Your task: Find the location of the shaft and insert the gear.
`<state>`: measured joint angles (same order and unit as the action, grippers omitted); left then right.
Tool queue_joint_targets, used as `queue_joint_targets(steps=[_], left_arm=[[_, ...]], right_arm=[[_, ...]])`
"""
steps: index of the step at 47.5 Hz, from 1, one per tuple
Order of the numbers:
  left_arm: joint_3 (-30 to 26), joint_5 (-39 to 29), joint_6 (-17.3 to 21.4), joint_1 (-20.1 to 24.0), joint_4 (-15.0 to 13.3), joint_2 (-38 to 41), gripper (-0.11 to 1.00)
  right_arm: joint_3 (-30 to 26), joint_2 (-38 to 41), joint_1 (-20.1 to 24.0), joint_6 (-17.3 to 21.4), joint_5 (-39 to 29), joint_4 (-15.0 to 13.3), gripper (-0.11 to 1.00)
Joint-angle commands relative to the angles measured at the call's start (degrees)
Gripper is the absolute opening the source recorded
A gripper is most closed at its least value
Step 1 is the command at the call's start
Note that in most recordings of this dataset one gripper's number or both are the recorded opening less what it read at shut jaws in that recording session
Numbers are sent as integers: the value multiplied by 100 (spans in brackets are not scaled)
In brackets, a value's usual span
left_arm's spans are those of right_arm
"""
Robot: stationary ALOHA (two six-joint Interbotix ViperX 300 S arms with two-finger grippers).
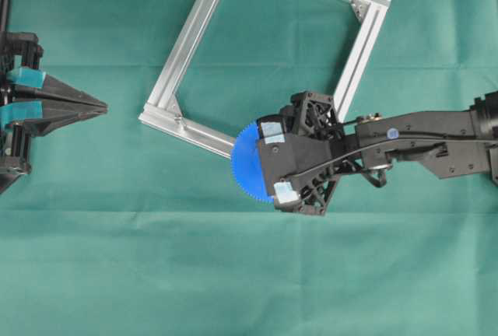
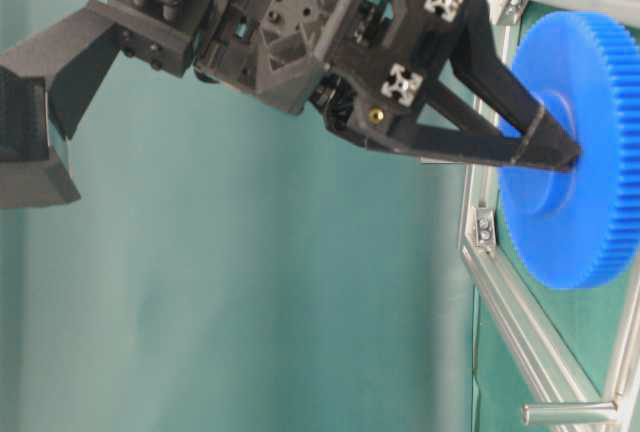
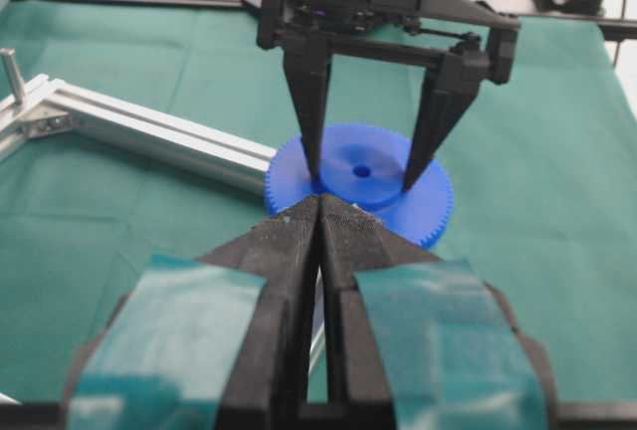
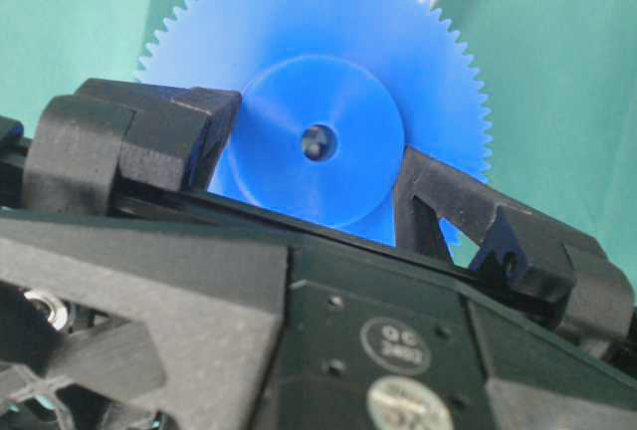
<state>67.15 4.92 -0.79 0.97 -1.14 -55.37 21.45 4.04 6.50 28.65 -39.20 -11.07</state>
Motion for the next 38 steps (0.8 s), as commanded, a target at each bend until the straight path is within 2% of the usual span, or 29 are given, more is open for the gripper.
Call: queue_joint_targets(steps=[1,14,38], left_arm=[[-158,44,-9,9,-9,44,1],[-158,44,-18,9,-9,53,1],[-158,44,-9,9,-18,53,1]], right_arm=[[44,-123,-26,9,-9,18,69],[272,-211,-79,97,264,18,69],[272,-211,-79,114,378,9,69]])
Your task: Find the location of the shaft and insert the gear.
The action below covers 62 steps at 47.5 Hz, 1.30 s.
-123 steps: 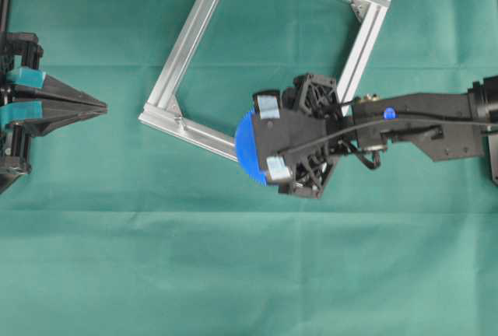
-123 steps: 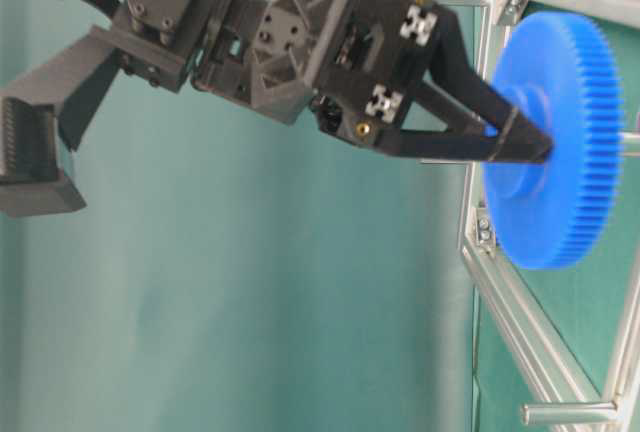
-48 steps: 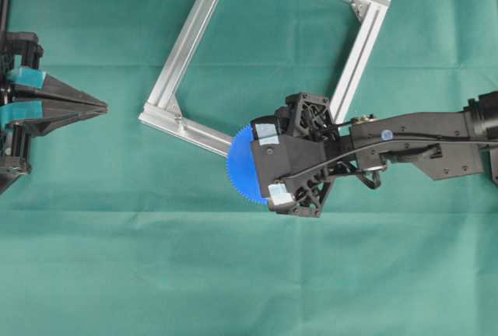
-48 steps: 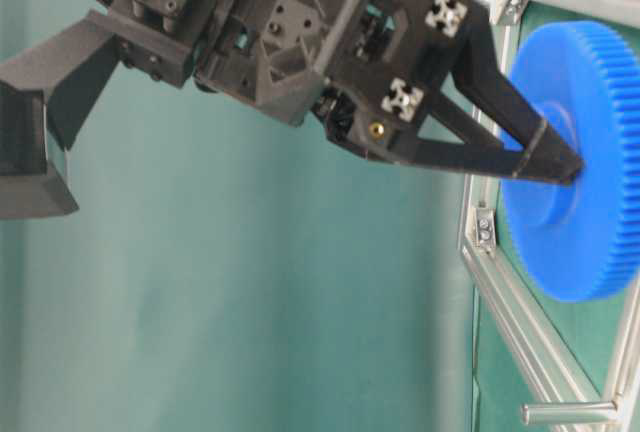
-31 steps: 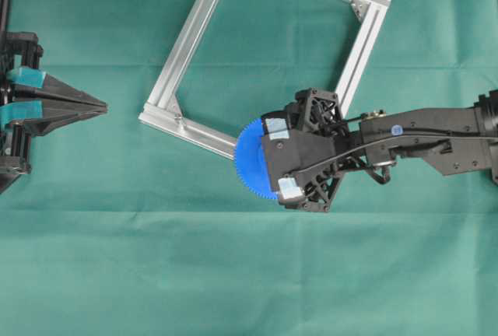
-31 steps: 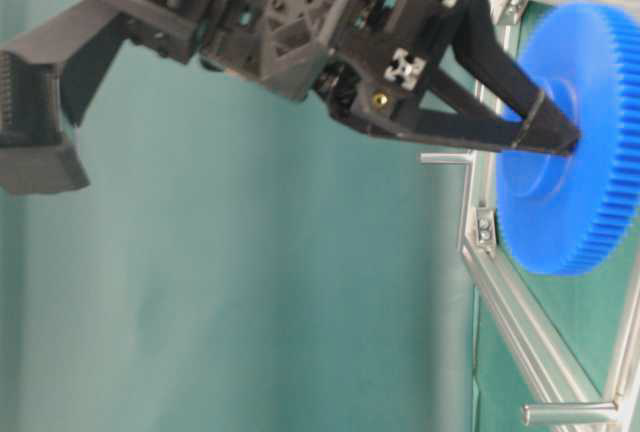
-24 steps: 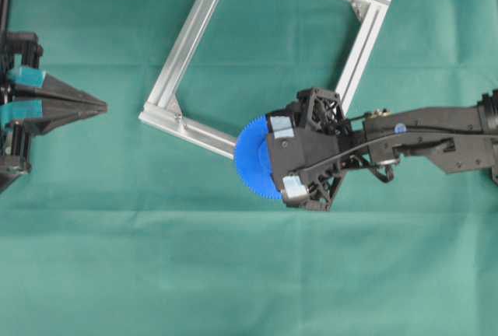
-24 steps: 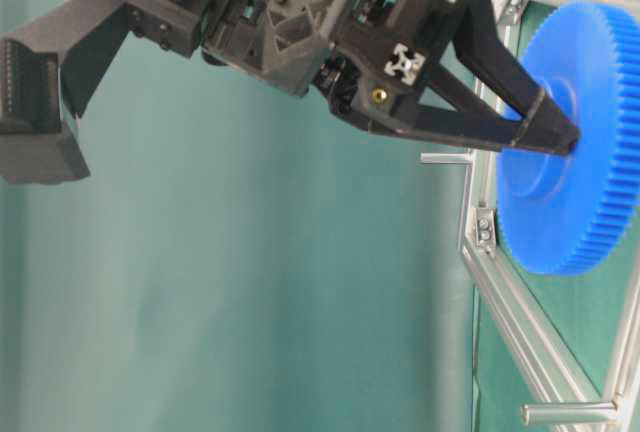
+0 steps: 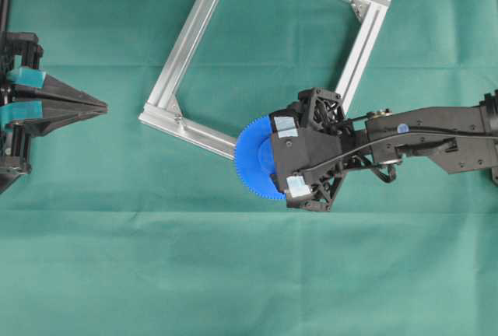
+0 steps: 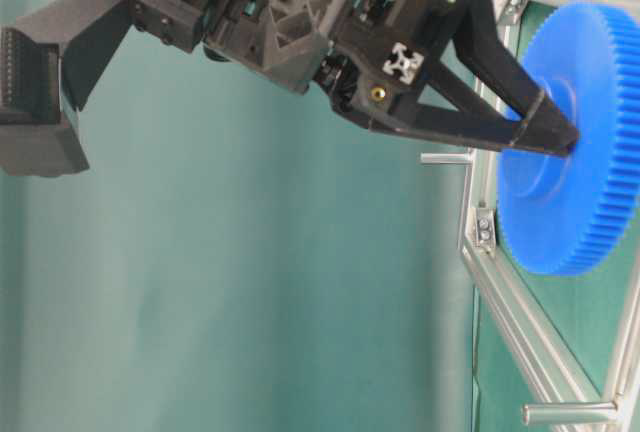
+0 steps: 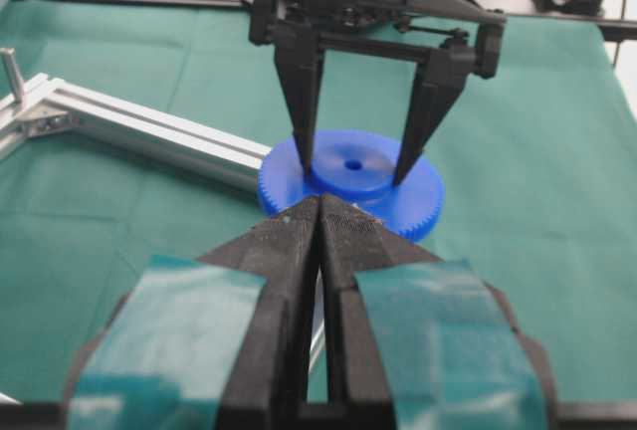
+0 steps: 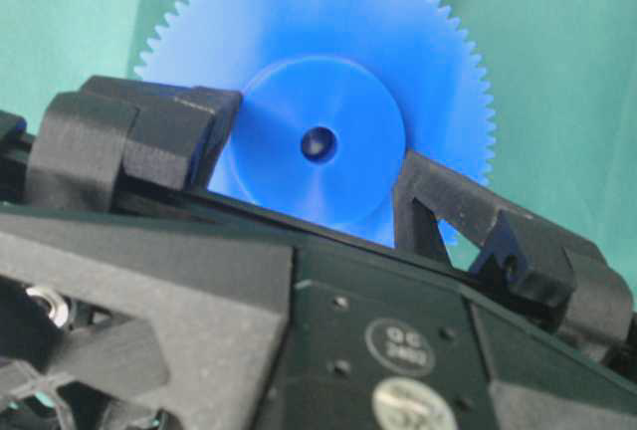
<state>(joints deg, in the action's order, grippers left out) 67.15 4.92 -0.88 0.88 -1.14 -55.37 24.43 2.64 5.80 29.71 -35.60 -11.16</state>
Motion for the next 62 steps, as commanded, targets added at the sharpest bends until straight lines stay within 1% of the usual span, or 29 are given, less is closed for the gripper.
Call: queue_joint_targets(steps=[1,13,38,62], left_arm=[[-167,44,0,18,-18,53,1],[-167,44,0,18,-9,53,1],[-158,53,0,18,-9,53,1],[-158,53,0,18,-18,62,1]], right_arm=[[-26,-70,-9,9,18,18,69],[-35,-62,-9,26,114,26,69],[-211,53,0,35,97,79,69],[-167,141,0,26,123,79,69]])
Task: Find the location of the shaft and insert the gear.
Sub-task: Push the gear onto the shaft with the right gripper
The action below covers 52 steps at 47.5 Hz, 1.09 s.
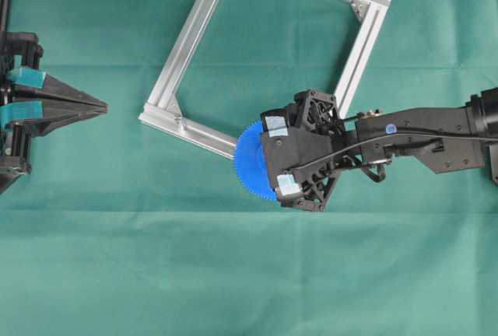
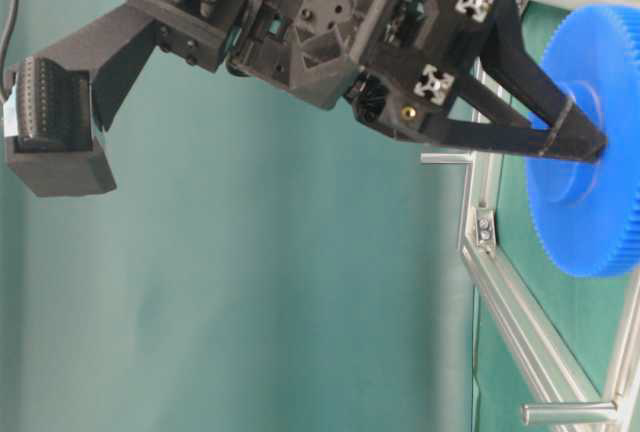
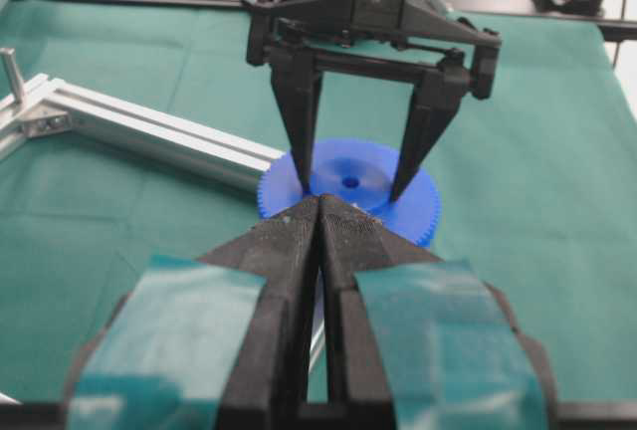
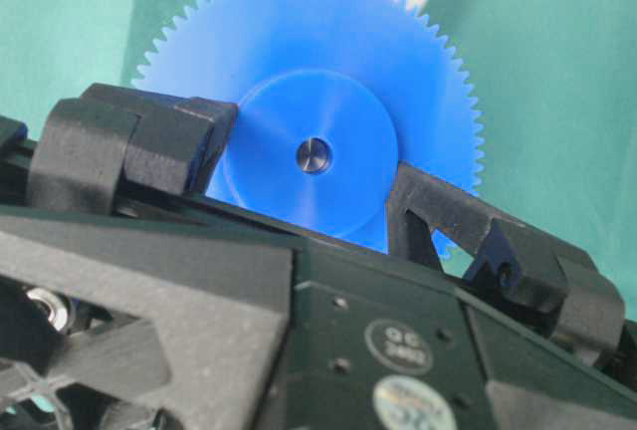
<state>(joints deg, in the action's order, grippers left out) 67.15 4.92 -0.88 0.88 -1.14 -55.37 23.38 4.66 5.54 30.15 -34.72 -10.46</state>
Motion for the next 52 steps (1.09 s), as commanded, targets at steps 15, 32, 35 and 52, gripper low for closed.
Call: queue_joint_targets(steps=[15,32,35,52], left_arm=[[-158,62,0,18,-18,62,1],[-158,62,0,18,-18,62,1],[-158,53,0,18,-18,62,1],[-158,53,0,18,-18,62,1]], right_arm=[[-62,97,26,-18,105,9,69],[-44,229,26,-26,158,9,69],[-44,237,26,-18,158,9,69],[-53,246,26,-26,158,-9,69]])
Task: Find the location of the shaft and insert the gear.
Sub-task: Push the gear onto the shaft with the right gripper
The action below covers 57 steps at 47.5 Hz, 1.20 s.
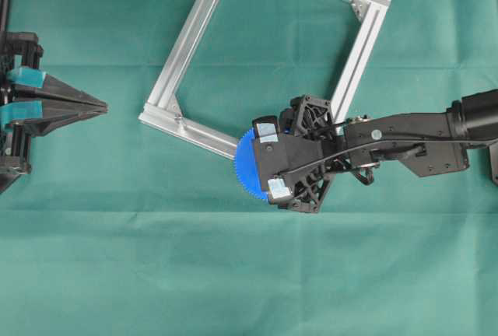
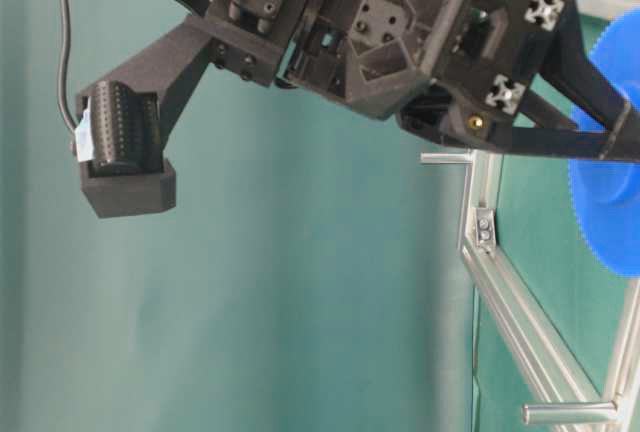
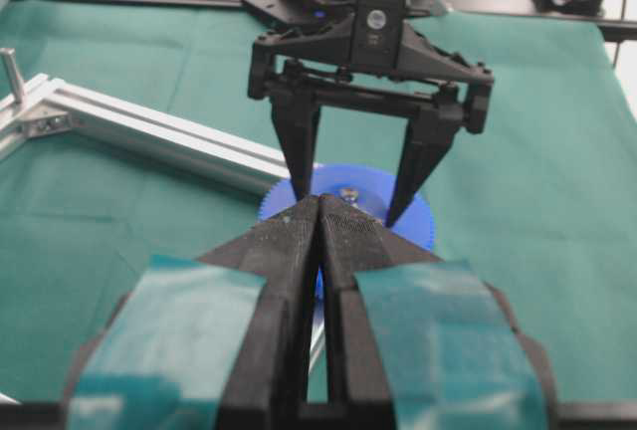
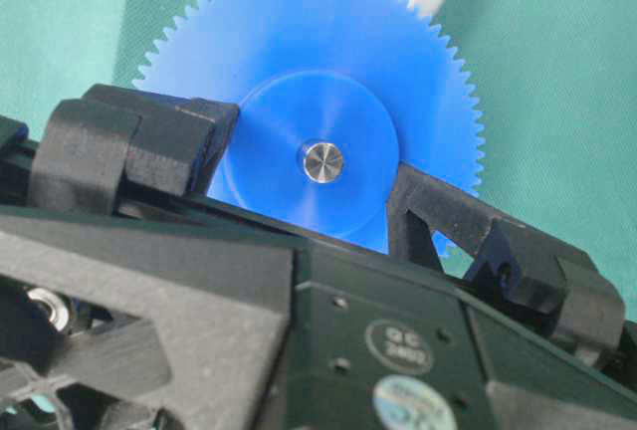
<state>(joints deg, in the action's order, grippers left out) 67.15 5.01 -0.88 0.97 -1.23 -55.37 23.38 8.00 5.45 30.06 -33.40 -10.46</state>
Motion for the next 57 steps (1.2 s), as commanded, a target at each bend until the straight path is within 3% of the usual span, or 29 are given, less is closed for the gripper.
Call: queue_joint_targets(steps=[1,29,36,57], left_arm=[[-158,44,0,9,0,62,1],[-158,44,0,9,-9,62,1],[-158,44,0,9,-9,62,1],[-167,44,0,9,-9,62,1]], right_arm=[[-53,-88,35,-18,26,-9,69],[-97,-149,35,-18,9,-26,70],[-105,-316,35,-18,9,-79,83],[-105,-809,35,-53,-97,-220,81]])
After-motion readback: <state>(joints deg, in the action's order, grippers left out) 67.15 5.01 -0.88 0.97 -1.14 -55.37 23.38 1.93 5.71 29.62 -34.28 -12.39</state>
